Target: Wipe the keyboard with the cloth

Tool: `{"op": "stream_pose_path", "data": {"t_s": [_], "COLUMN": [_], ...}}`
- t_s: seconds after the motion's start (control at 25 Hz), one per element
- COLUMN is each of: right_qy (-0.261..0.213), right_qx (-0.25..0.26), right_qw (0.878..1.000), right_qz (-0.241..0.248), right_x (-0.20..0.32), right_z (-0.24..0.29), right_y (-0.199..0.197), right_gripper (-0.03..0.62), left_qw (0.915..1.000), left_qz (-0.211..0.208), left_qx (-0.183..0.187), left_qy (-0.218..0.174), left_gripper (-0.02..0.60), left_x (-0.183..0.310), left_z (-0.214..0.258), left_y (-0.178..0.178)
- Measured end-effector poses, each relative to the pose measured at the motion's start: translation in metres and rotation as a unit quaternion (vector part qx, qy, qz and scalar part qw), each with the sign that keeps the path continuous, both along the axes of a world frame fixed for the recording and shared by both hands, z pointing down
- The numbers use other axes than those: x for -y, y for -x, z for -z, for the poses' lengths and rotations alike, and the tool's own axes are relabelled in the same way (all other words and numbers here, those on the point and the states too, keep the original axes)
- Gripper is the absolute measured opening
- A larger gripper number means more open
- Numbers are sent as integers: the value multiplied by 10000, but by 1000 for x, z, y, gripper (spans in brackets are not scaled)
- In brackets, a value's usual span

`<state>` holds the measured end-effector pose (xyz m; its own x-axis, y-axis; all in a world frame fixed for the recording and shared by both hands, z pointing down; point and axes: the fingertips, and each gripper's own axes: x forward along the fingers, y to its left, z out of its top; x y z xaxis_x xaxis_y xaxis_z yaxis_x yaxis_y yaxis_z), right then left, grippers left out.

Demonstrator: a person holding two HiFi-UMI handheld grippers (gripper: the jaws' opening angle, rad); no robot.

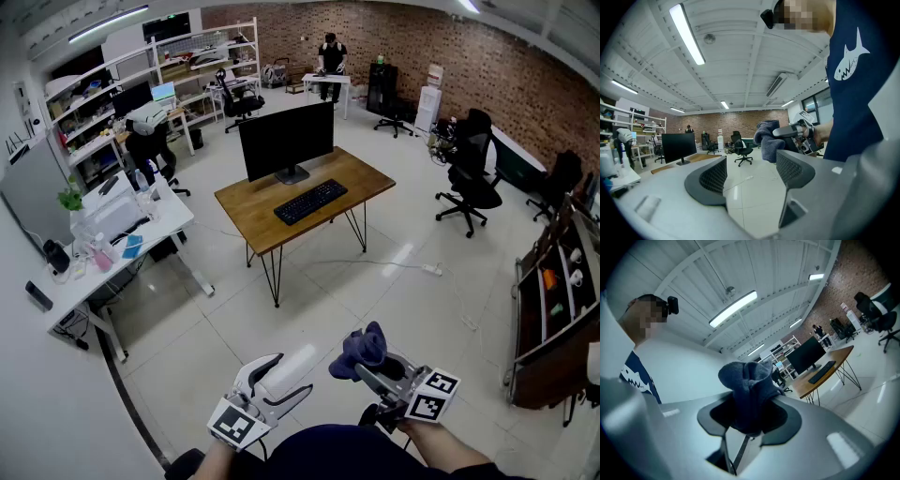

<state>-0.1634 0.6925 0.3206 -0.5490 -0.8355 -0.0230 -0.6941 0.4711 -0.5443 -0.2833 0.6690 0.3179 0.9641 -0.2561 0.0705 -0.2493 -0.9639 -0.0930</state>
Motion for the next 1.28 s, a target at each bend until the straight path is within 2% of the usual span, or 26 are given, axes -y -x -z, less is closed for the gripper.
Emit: {"op": "stream_pose_path", "data": {"t_s": [0.4, 0.72, 1.0, 1.28], "right_qy": [77, 164, 163, 156], "right_qx": [-70, 8, 104, 145], "right_qw": [9999, 9997, 9998, 9997], "right_qz": [-103, -164, -46, 115], "right_x": [15, 49, 101, 155], "right_z": [-4, -15, -20, -19], "right_y": [-24, -67, -122, -192], "right_gripper": [149, 149, 149, 149], "left_qw": [9999, 9996, 9988, 9980], "left_qz": [-44, 22, 176, 368], "left_qx": [94, 231, 422, 517], "left_qy": [4, 154, 150, -61], "left_gripper": [324, 324, 323, 322], "left_x": [16, 45, 98, 155], "left_z": [-8, -19, -20, -6], "left_y": [-20, -52, -105, -176]}}
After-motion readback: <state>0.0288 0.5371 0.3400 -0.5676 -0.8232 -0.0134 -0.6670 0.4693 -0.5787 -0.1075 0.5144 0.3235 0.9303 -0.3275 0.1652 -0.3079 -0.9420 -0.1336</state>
